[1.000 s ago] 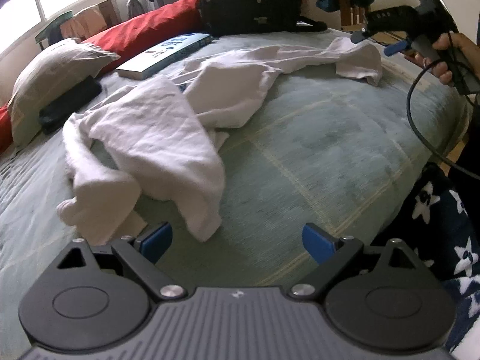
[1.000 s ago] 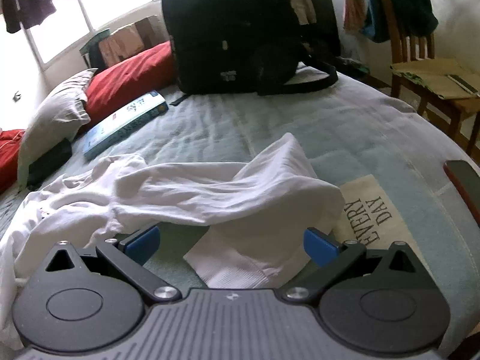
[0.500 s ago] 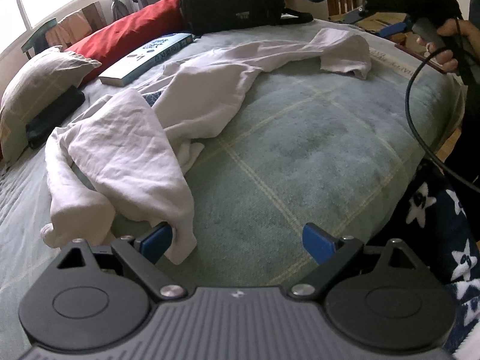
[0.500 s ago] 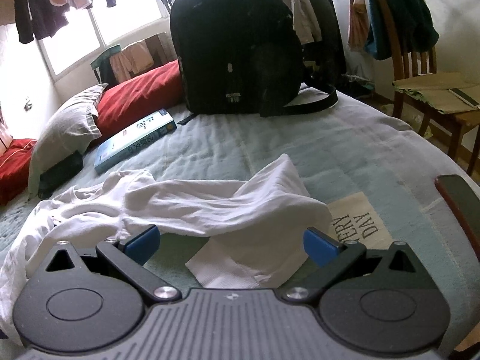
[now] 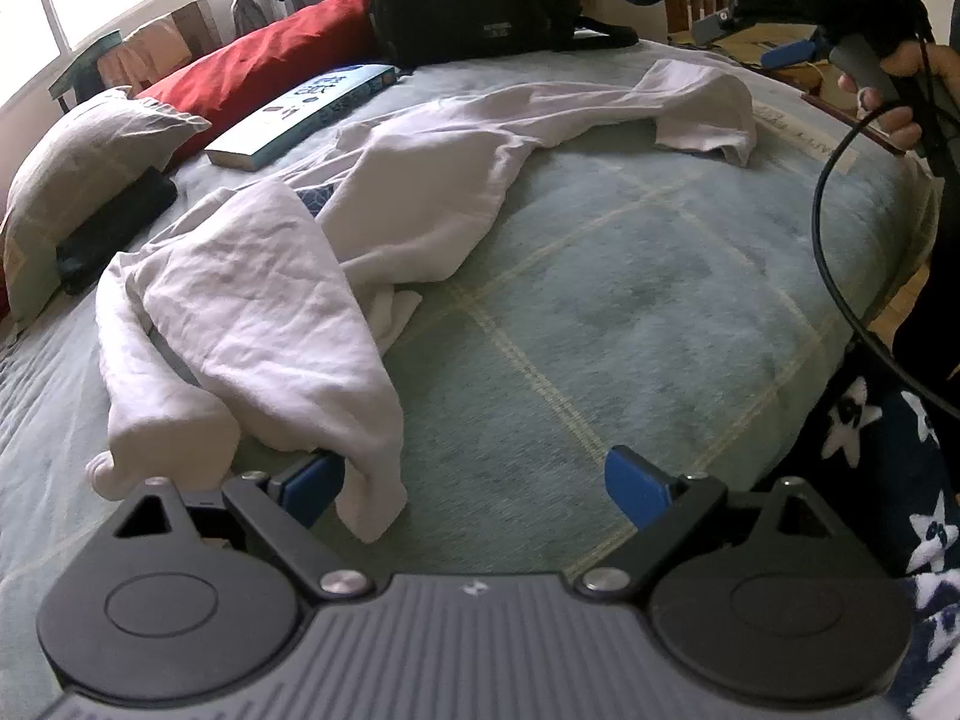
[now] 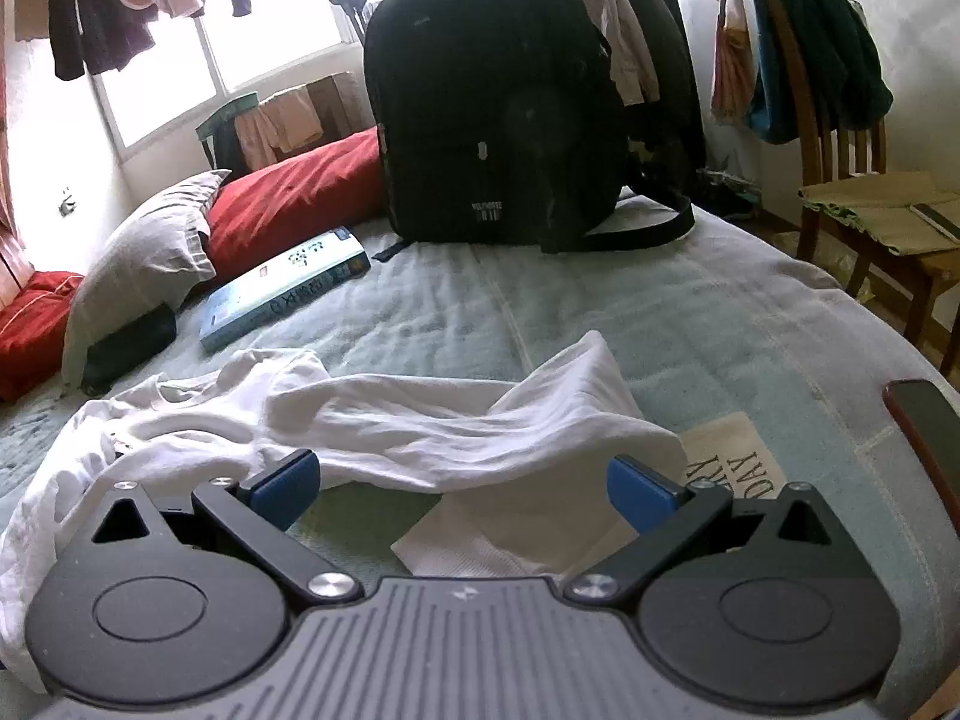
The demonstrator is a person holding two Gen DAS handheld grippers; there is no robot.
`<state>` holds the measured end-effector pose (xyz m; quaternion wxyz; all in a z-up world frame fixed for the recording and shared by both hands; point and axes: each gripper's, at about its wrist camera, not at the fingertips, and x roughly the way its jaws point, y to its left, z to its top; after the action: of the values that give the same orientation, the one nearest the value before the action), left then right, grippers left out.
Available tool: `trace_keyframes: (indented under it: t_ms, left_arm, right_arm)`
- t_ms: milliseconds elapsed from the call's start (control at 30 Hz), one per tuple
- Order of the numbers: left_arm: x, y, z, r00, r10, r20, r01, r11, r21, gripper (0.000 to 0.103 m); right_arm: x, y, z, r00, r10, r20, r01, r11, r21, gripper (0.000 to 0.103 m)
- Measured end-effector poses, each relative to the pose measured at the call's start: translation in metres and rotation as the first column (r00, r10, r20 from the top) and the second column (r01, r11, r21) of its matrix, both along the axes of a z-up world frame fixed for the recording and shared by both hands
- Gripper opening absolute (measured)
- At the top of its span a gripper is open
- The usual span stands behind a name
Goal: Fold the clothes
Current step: 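Move the open right gripper over the shirt toward a ribbed sleeve cuff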
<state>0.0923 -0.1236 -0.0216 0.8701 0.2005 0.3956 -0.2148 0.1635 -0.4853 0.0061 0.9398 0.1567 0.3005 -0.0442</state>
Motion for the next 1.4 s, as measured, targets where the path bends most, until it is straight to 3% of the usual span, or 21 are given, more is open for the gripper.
trace_keyframes:
  t_ms: [400, 1000, 1400]
  left_arm:
    - [0.001, 0.016, 0.001, 1.0, 0.014, 0.004, -0.014, 0.999, -0.043, 0.094]
    - [0.007, 0.018, -0.003, 1.0, 0.027, -0.009, -0.027, 0.999, -0.038, 0.094]
    - [0.003, 0.026, -0.001, 0.999, 0.05, -0.001, -0.05, 0.997, -0.057, 0.094]
  right_arm:
    - [0.009, 0.001, -0.004, 0.999, -0.037, -0.035, 0.038, 0.999, 0.019, 0.103]
    - [0.016, -0.003, -0.005, 0.997, -0.066, -0.033, 0.068, 0.997, 0.048, 0.103]
    - [0.013, 0.006, -0.002, 0.997, -0.055, -0.045, 0.056, 0.998, 0.013, 0.103]
